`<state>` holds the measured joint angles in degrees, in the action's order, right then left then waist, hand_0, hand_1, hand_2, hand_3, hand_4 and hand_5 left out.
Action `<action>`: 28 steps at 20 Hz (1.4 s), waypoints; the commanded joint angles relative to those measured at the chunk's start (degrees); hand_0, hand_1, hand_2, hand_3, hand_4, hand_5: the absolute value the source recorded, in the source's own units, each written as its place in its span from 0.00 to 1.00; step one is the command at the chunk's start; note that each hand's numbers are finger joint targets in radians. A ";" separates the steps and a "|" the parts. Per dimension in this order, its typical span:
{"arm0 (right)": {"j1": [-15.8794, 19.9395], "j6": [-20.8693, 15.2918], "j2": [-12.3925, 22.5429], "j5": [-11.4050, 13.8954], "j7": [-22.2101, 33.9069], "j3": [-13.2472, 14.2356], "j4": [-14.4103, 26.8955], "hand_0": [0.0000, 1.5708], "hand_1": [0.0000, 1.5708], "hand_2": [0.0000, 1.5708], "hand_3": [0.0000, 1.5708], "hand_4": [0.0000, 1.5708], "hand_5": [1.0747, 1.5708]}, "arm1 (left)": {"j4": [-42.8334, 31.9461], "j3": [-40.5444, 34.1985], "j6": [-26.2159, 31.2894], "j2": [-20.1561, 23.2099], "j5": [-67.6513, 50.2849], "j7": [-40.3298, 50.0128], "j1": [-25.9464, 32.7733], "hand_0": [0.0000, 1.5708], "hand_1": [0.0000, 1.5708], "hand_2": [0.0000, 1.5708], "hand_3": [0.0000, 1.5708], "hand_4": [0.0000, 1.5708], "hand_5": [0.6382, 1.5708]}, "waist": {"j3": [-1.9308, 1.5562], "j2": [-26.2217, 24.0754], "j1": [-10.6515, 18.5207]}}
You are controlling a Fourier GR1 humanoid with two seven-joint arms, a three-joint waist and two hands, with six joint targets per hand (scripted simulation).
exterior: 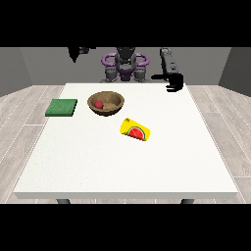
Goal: Pick the cup and pour the ball into the bowl, then pick the bowl and place it on the pad
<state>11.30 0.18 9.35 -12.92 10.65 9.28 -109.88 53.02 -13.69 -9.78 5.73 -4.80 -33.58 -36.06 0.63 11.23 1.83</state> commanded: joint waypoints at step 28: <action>11.23 4.46 -4.99 -0.12 -26.72 4.77 50.80 0.00 0.00 0.00 0.00 0.21 1.00 | 3.78 -7.54 22.95 33.96 -13.59 26.80 -20.40 0.00 0.00 0.00 0.00 0.00 0.97 | -0.72 6.77 1.23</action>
<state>20.35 4.48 5.21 -12.66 -14.14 13.19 -67.11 54.68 -22.21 13.91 39.58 -17.68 -11.30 -54.72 -0.08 19.64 2.39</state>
